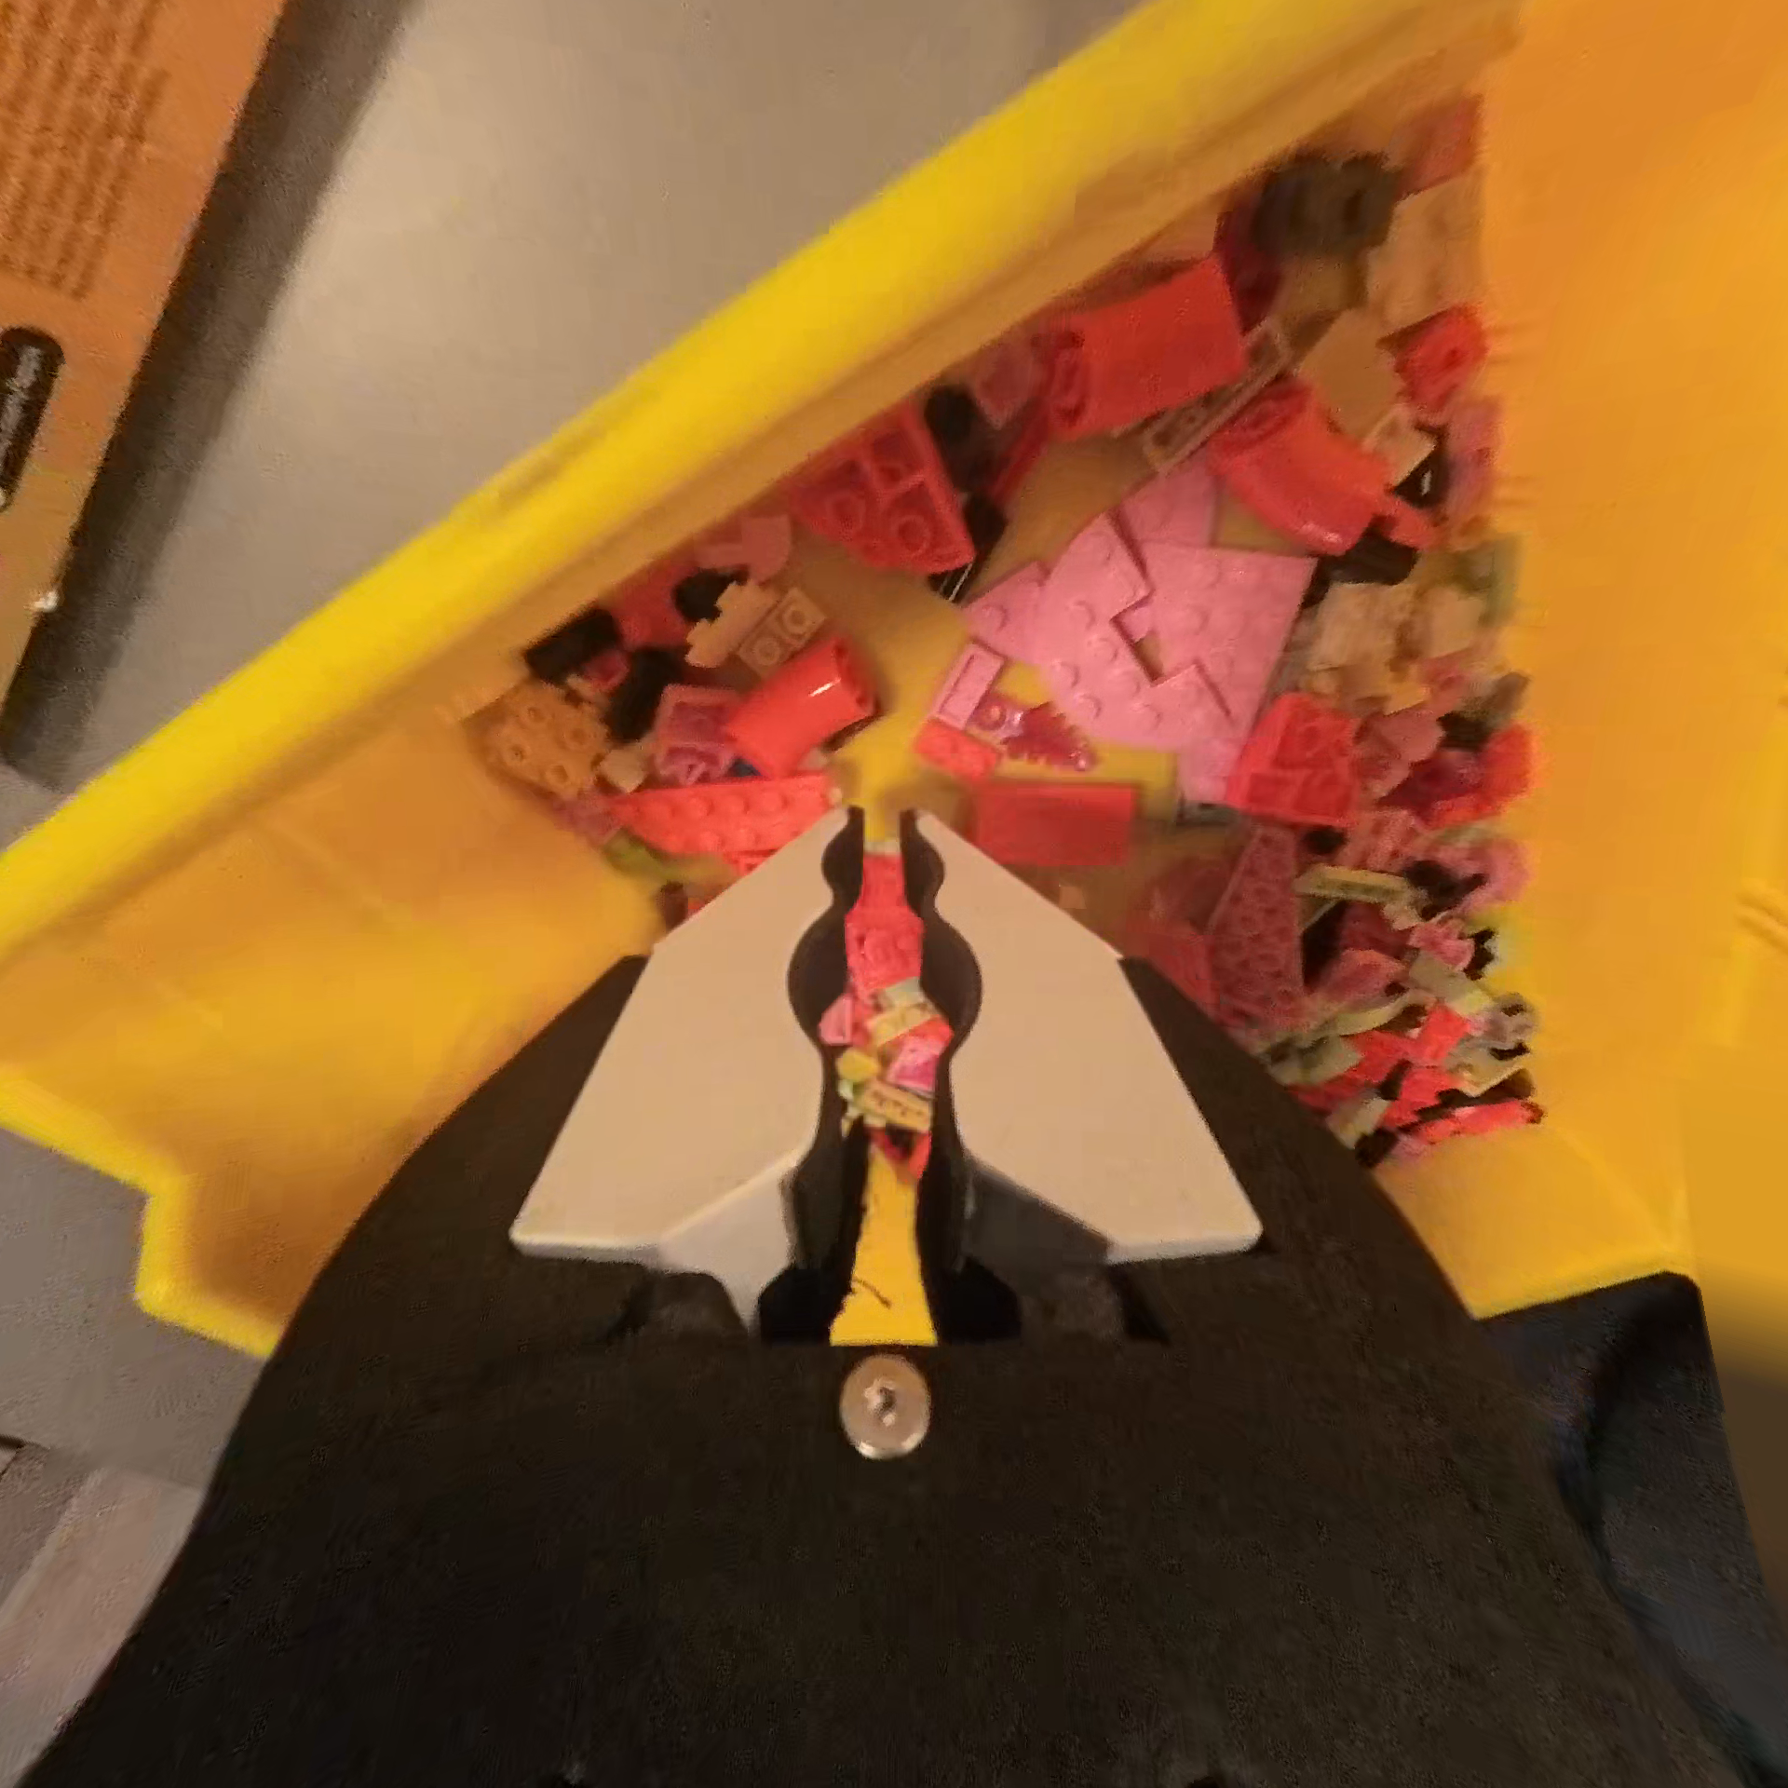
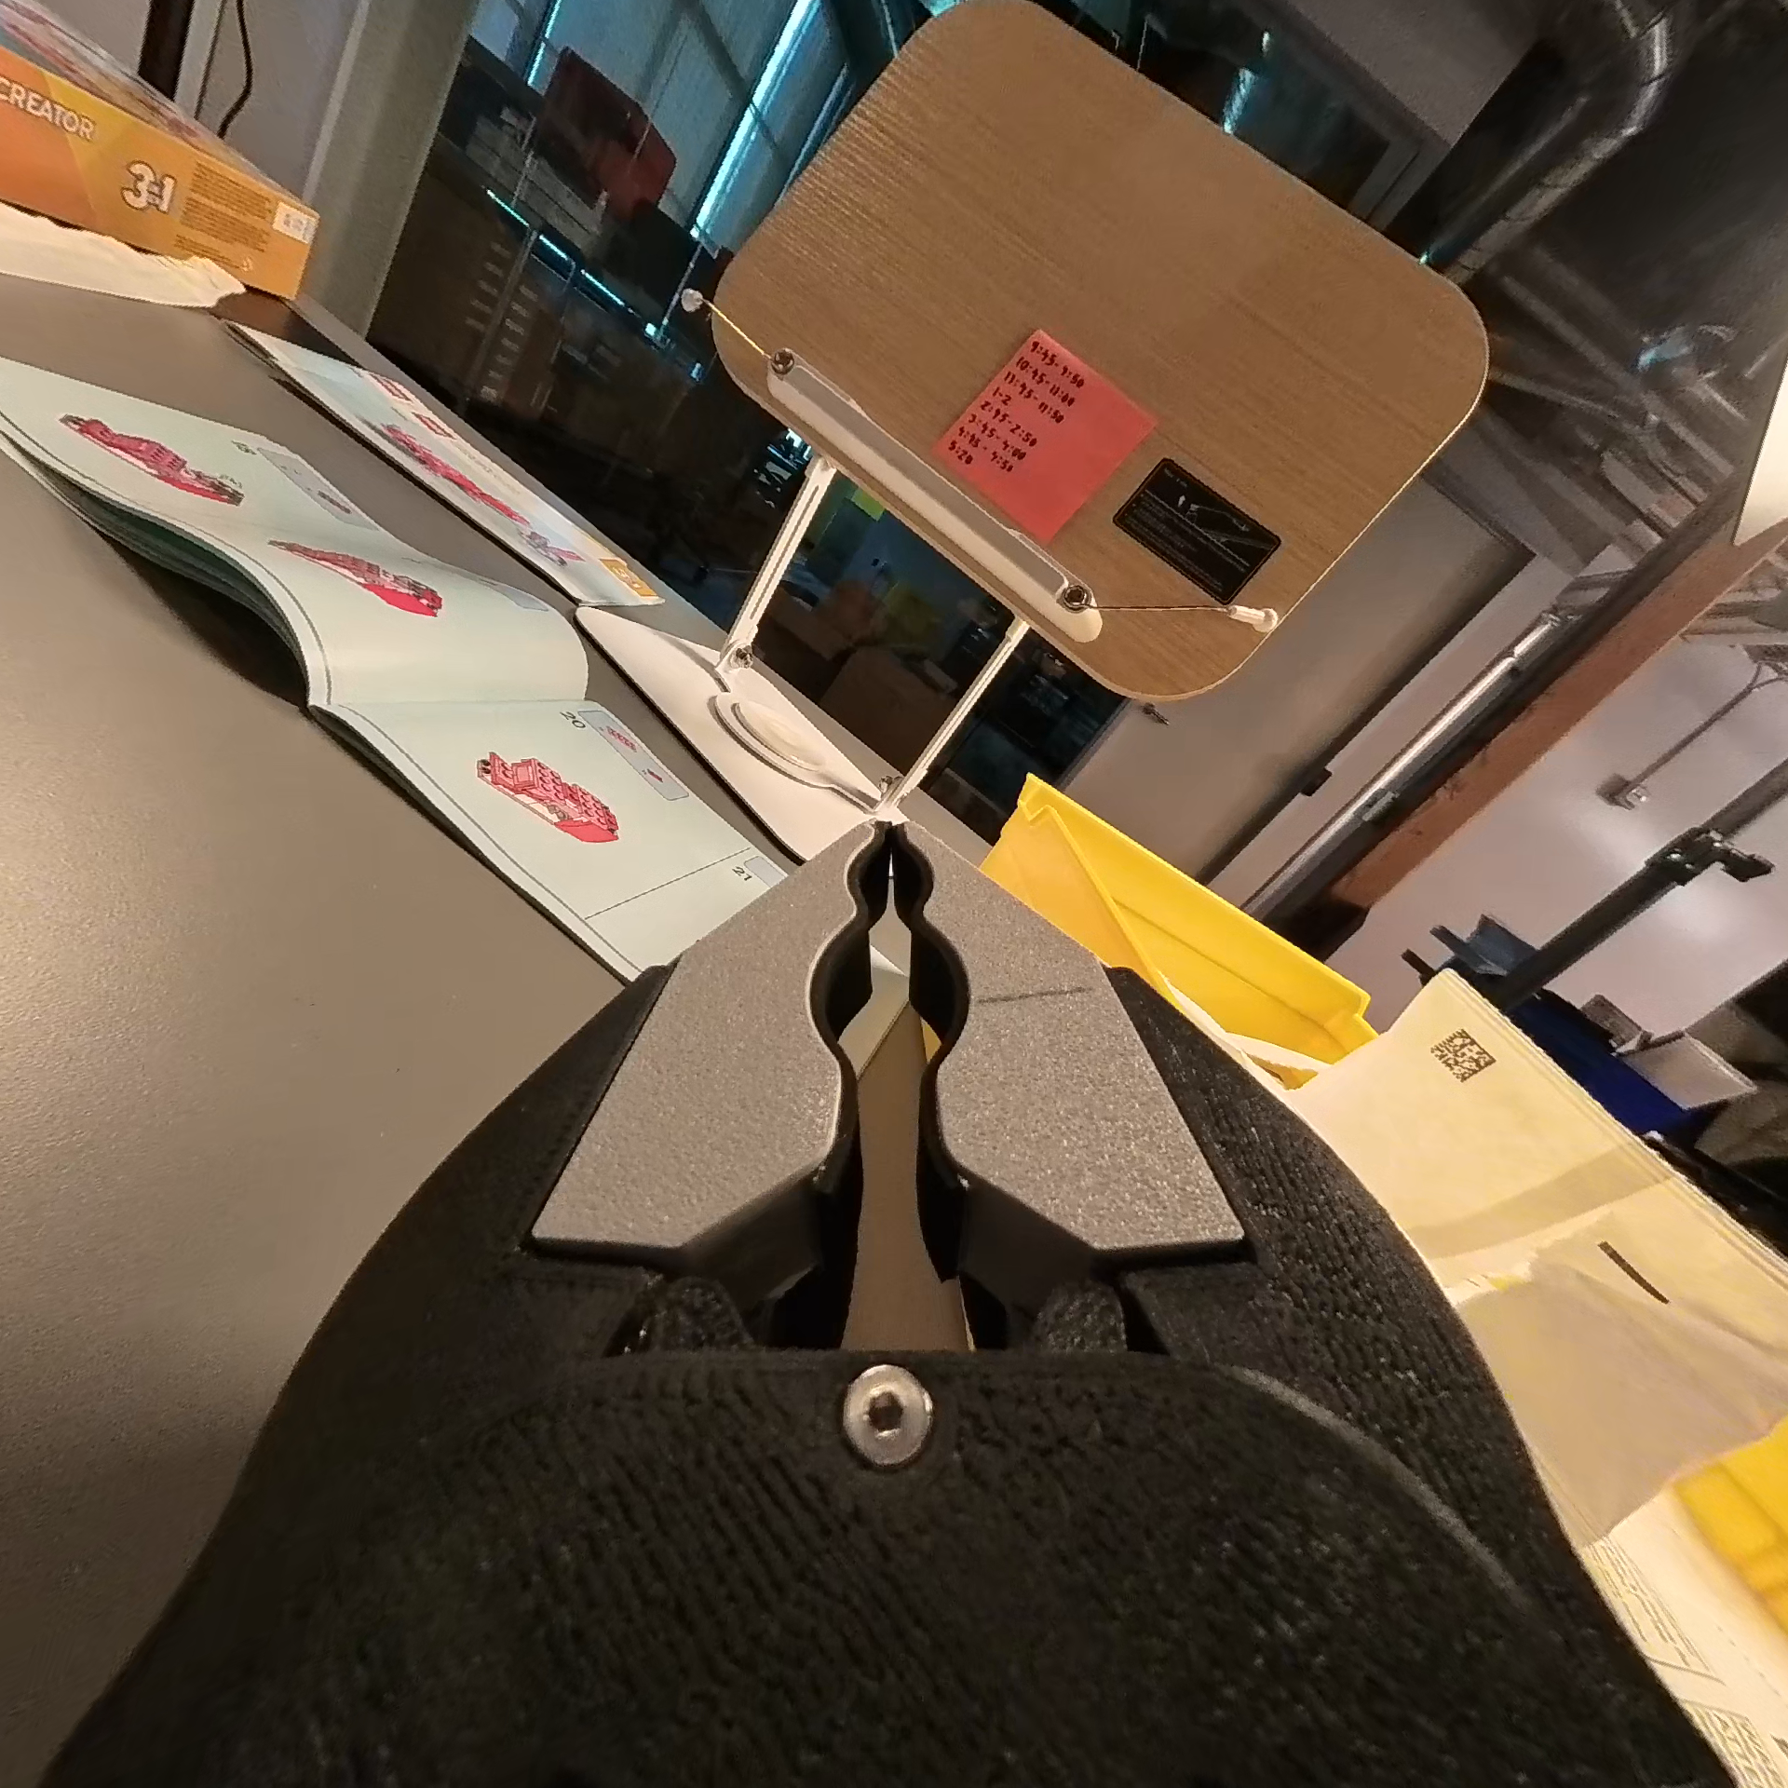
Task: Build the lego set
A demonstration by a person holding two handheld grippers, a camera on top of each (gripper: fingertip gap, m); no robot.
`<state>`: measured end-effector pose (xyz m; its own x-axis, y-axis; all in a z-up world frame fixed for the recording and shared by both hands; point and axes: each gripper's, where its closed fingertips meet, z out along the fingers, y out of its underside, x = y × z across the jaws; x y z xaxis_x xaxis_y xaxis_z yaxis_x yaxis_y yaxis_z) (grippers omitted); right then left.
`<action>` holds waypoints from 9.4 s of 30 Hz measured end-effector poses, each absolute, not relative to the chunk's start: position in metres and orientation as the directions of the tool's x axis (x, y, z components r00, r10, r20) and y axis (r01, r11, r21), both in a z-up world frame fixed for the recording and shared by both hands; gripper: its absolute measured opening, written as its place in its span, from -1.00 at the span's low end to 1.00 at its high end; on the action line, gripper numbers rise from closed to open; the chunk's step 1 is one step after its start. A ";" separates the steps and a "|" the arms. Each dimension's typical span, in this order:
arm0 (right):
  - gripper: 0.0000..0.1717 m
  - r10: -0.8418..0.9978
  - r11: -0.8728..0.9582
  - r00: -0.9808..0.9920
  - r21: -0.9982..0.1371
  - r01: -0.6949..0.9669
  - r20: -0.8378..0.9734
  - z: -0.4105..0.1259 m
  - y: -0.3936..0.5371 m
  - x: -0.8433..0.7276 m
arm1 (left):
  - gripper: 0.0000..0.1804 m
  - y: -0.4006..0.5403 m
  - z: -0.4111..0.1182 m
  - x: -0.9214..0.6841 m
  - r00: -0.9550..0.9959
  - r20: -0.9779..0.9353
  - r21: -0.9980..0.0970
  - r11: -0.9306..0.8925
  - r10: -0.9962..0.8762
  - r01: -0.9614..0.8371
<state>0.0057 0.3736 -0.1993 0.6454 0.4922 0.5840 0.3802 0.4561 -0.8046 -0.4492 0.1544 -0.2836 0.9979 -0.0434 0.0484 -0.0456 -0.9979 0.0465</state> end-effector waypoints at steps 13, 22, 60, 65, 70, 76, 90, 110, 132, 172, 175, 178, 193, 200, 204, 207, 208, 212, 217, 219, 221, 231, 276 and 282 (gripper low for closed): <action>-1.00 0.492 0.460 0.652 -0.808 0.368 0.577 -0.197 0.373 0.007 | -0.71 0.133 -0.289 -0.449 0.997 0.069 0.159 -0.986 -0.031 -0.042; -1.00 0.493 0.460 0.652 -0.809 0.367 0.576 -0.197 0.373 0.007 | -0.89 0.138 -0.292 -0.447 0.997 0.070 0.108 -0.993 -0.044 -0.052; -1.00 0.562 0.441 0.683 -0.868 0.230 0.467 -0.186 0.371 0.013 | -0.90 0.158 -0.291 -0.448 0.989 0.002 0.013 -0.989 0.145 0.145; -1.00 0.564 0.439 0.683 -0.869 0.229 0.465 -0.186 0.371 0.013 | -0.89 0.156 -0.292 -0.450 0.987 0.008 0.015 -0.987 0.160 0.160; -1.00 0.565 0.438 0.680 -0.868 0.233 0.467 -0.187 0.371 0.013 | -0.98 0.155 -0.293 -0.448 0.988 0.029 0.013 -0.988 0.153 0.153; -1.00 0.566 0.437 0.678 -0.868 0.235 0.469 -0.187 0.371 0.012 | -0.98 0.156 -0.283 -0.450 0.995 0.003 -0.008 -0.995 0.100 0.100; -1.00 0.583 0.446 0.671 -0.871 0.208 0.458 -0.184 0.369 0.009 | -0.98 0.211 -0.165 -0.191 0.815 0.199 -0.386 -0.808 -0.544 -0.445; -1.00 0.601 0.455 0.646 -0.866 0.207 0.470 -0.186 0.366 0.003 | -0.66 0.199 -0.292 -0.152 0.818 0.220 0.075 -0.827 -0.531 -0.557; -1.00 0.562 0.453 0.653 -0.849 0.272 0.508 -0.192 0.372 0.003 | -1.00 0.202 -0.231 -0.391 0.986 0.092 -0.253 -0.961 -0.139 -0.111; -1.00 0.510 0.493 0.578 -0.767 0.411 0.637 -0.206 0.369 -0.009 | -0.50 0.124 -0.271 -0.410 0.982 0.185 0.056 -0.998 0.031 0.021; -1.00 0.507 0.493 0.578 -0.765 0.414 0.639 -0.206 0.370 -0.009 | -0.43 0.153 -0.262 -0.397 0.969 0.235 -0.136 -0.989 -0.082 -0.051; -1.00 0.503 0.491 0.576 -0.762 0.422 0.644 -0.207 0.370 -0.009 | -0.46 0.174 -0.253 -0.362 0.892 0.365 -0.305 -0.940 -0.266 -0.155; -1.00 0.498 0.488 0.569 -0.754 0.440 0.655 -0.209 0.371 -0.009 | -0.76 0.169 -0.287 -0.420 0.975 -0.005 -0.126 -0.967 -0.224 -0.223; -1.00 0.494 0.489 0.572 -0.753 0.439 0.654 -0.209 0.371 -0.009 | -0.72 0.162 -0.274 -0.422 0.984 0.063 -0.241 -0.959 -0.169 -0.149; -1.00 0.493 0.489 0.573 -0.753 0.440 0.655 -0.209 0.371 -0.009 | -0.69 0.159 -0.265 -0.415 0.981 0.087 -0.304 -0.942 -0.176 -0.143; -1.00 0.494 0.488 0.573 -0.754 0.440 0.654 -0.209 0.371 -0.009 | -0.68 0.154 -0.264 -0.411 0.978 0.085 -0.306 -0.939 -0.188 -0.154; -1.00 0.494 0.488 0.573 -0.754 0.439 0.654 -0.209 0.371 -0.009 | -0.68 0.153 -0.264 -0.410 0.978 0.083 -0.306 -0.938 -0.193 -0.160; -1.00 0.494 0.489 0.577 -0.757 0.434 0.650 -0.208 0.371 -0.009 | -0.66 0.152 -0.258 -0.404 0.976 0.075 -0.329 -0.929 -0.204 -0.169; -1.00 0.502 0.492 0.581 -0.764 0.418 0.641 -0.206 0.370 -0.009 | -0.58 0.151 -0.230 -0.393 0.979 0.028 -0.439 -0.883 -0.200 -0.168; -1.00 0.504 0.494 0.584 -0.767 0.410 0.636 -0.205 0.369 -0.008 | -0.56 0.150 -0.211 -0.384 0.981 0.006 -0.521 -0.838 -0.192 -0.161; -1.00 0.508 0.496 0.586 -0.770 0.400 0.632 -0.203 0.368 -0.008 | -0.54 0.146 -0.192 -0.370 0.982 0.001 -0.605 -0.782 -0.190 -0.151; -1.00 0.524 0.501 0.609 -0.794 0.344 0.595 -0.196 0.366 -0.004 | -0.41 0.117 -0.129 -0.315 0.981 -0.175 -0.899 -0.391 -0.087 -0.195; -0.42 0.535 0.540 0.670 -0.819 0.196 0.514 -0.174 0.362 0.004 | 0.45 0.108 -0.110 -0.330 0.936 0.044 -0.980 0.196 0.349 -0.028; -0.42 0.534 0.531 0.675 -0.823 0.200 0.509 -0.174 0.364 0.005 | 0.48 0.111 -0.117 -0.320 0.932 -0.082 -0.981 0.136 0.354 -0.138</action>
